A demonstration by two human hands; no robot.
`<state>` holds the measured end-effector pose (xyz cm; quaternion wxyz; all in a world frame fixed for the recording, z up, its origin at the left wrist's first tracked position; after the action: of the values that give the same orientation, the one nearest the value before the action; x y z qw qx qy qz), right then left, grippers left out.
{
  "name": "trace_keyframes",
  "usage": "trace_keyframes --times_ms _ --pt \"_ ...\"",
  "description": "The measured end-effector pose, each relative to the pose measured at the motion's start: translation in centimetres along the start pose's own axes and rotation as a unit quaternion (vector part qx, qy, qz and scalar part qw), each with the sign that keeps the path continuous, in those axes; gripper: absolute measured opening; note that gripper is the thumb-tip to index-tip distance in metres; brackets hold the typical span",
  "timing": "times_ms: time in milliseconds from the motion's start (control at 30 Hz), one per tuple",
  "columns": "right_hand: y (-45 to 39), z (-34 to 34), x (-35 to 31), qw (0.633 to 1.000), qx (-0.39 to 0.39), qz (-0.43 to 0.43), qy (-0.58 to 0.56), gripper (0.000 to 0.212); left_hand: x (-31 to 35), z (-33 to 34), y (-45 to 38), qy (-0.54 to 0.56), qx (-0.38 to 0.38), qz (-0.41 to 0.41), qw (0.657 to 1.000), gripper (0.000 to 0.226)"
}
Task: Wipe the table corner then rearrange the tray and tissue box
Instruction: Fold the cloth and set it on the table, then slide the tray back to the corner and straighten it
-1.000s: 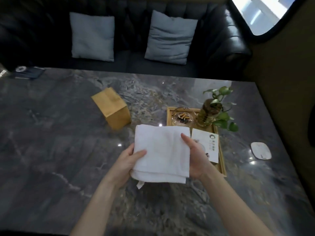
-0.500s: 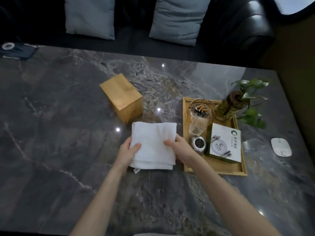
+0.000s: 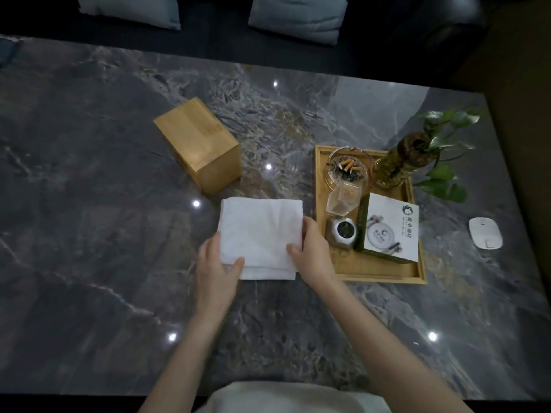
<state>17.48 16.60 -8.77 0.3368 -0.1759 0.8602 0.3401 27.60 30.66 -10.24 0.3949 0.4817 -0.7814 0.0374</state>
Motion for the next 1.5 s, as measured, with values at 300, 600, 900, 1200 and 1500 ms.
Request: trace_keyframes --times_ms 300,600,900,1200,1500 --pt "4.3 3.9 2.6 0.967 -0.036 -0.11 0.229 0.068 -3.0 3.5 2.9 -0.26 -0.049 0.113 0.958 0.064" --pt "4.6 4.5 4.4 0.946 -0.088 -0.115 0.29 0.087 -2.9 4.0 3.2 -0.261 -0.063 0.099 0.958 0.069" --pt "4.3 -3.6 -0.6 0.988 -0.123 -0.074 0.05 0.039 6.3 0.8 2.1 -0.164 -0.145 0.033 0.975 0.039" --pt "5.2 -13.5 5.0 0.956 0.1 -0.018 -0.274 0.023 12.2 5.9 2.5 0.019 -0.053 0.087 0.995 0.026" --pt "4.8 -14.5 15.2 0.954 0.285 0.072 -0.055 0.037 9.7 12.0 4.0 -0.048 0.017 0.08 0.996 0.043"
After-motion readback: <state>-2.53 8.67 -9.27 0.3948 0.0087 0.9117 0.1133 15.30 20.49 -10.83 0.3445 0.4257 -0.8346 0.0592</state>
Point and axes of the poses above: each hand's wrist, its own y-axis away from the middle knuckle, its own z-axis out of the palm, x = y × z, the point moved 1 cm from there along -y, towards the middle knuckle, and after that the axes turned 4 degrees about -x, right-handed, at the moved point
